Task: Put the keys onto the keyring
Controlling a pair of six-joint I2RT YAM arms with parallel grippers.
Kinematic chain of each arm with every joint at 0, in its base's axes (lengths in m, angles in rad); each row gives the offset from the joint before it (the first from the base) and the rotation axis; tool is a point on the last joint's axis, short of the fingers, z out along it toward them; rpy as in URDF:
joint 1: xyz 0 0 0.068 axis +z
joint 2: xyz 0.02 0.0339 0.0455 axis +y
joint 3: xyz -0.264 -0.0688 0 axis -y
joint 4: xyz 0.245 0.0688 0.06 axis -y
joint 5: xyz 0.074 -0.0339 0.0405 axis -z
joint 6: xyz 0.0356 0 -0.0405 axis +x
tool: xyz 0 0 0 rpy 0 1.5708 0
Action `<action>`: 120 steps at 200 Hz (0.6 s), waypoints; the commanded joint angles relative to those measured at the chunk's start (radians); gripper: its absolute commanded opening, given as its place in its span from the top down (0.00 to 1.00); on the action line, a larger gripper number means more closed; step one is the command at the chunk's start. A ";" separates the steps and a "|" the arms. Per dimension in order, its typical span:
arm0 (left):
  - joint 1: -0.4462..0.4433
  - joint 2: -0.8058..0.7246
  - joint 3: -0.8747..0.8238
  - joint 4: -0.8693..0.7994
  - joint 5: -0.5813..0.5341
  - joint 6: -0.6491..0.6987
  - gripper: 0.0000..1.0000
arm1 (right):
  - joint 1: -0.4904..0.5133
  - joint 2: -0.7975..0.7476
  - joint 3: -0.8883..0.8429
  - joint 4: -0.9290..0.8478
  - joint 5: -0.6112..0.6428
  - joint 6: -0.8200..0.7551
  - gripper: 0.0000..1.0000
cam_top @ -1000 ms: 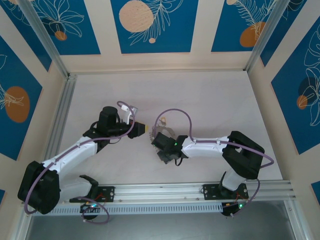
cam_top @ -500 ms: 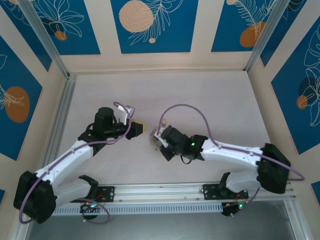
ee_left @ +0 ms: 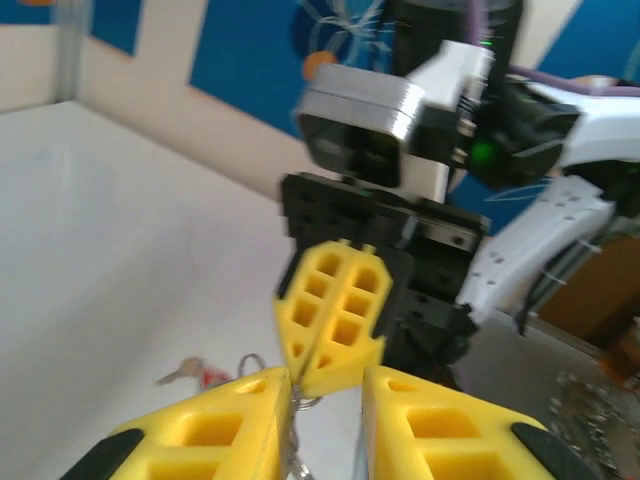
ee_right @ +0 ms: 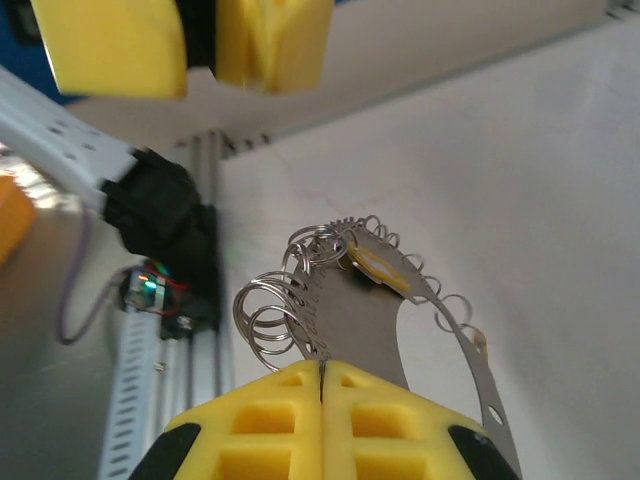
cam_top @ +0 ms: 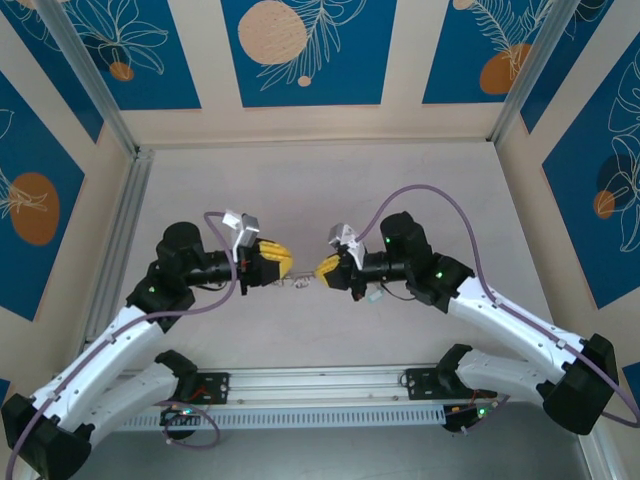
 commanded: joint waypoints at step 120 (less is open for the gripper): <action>-0.047 0.042 0.107 -0.015 0.257 0.028 0.85 | 0.035 0.053 0.162 0.078 -0.165 -0.114 1.00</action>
